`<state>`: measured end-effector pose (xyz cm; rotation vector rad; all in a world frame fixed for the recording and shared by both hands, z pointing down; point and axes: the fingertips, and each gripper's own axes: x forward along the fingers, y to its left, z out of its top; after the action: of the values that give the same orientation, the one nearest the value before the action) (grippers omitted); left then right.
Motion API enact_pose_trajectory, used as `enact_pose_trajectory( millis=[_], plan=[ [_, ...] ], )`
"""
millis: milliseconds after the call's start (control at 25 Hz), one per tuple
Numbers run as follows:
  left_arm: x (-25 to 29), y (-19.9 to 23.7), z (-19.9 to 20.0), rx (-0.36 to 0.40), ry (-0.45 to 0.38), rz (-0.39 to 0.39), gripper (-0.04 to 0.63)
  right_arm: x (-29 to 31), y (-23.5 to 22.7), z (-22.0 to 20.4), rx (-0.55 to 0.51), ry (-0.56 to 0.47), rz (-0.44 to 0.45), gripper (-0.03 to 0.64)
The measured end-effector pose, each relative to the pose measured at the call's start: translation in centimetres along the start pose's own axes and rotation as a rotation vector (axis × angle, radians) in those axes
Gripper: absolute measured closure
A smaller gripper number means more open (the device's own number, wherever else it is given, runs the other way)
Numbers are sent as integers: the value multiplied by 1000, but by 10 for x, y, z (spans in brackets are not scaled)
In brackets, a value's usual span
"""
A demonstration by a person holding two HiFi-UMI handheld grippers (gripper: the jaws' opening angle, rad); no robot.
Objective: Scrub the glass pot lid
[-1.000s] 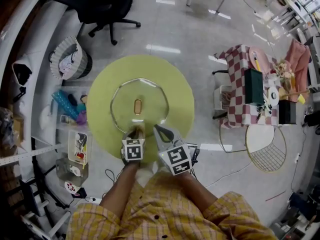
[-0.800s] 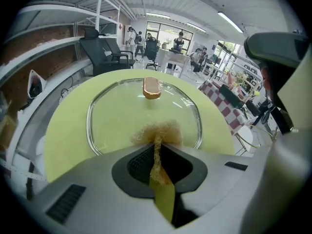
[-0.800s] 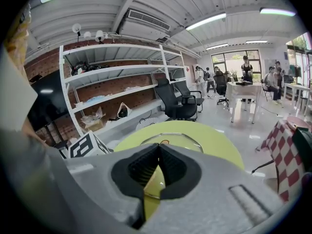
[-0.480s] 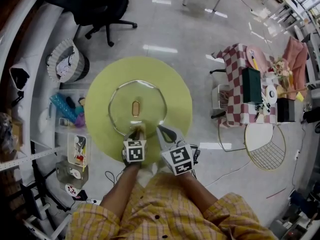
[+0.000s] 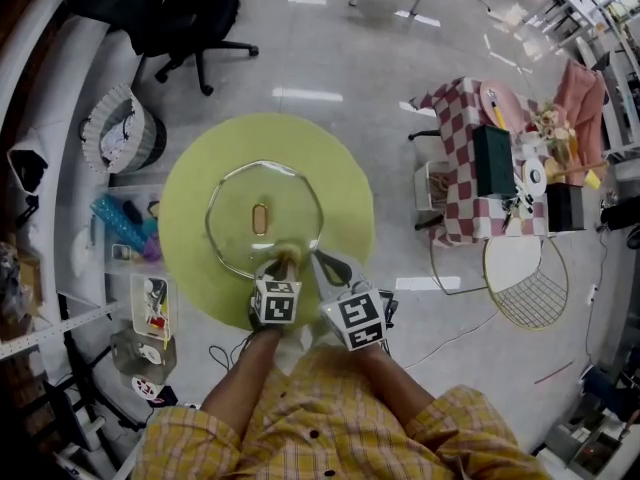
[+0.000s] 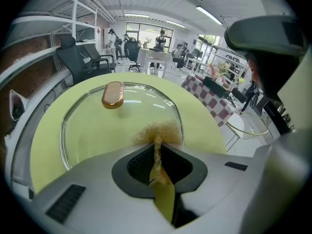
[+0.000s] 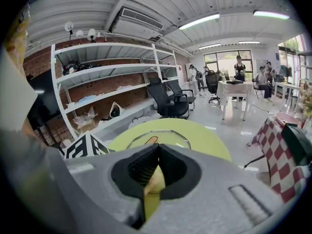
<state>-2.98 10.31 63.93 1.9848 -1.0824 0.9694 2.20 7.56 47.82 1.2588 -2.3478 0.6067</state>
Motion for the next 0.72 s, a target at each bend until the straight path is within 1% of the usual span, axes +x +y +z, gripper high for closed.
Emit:
enact_pose_trajectory(
  millis=[240, 400, 480, 600, 720],
  plan=[
    [8, -9, 0, -22, -6, -56, 556, -8, -13, -3, 36, -5, -42, 619],
    [8, -23, 5, -27, 1, -115, 557, -14, -22, -3, 47, -10, -76, 618],
    [10, -30, 8, -43, -1, -156, 555, -17, -26, 3, 56, -26, -84, 619],
    [-1, -38, 17, -94, -39, -194, 557, -28, -29, 11, 62, -41, -102, 618],
    [-18, -25, 33, -104, -97, -180, 557, -35, -28, 27, 66, -72, -113, 618]
  ],
)
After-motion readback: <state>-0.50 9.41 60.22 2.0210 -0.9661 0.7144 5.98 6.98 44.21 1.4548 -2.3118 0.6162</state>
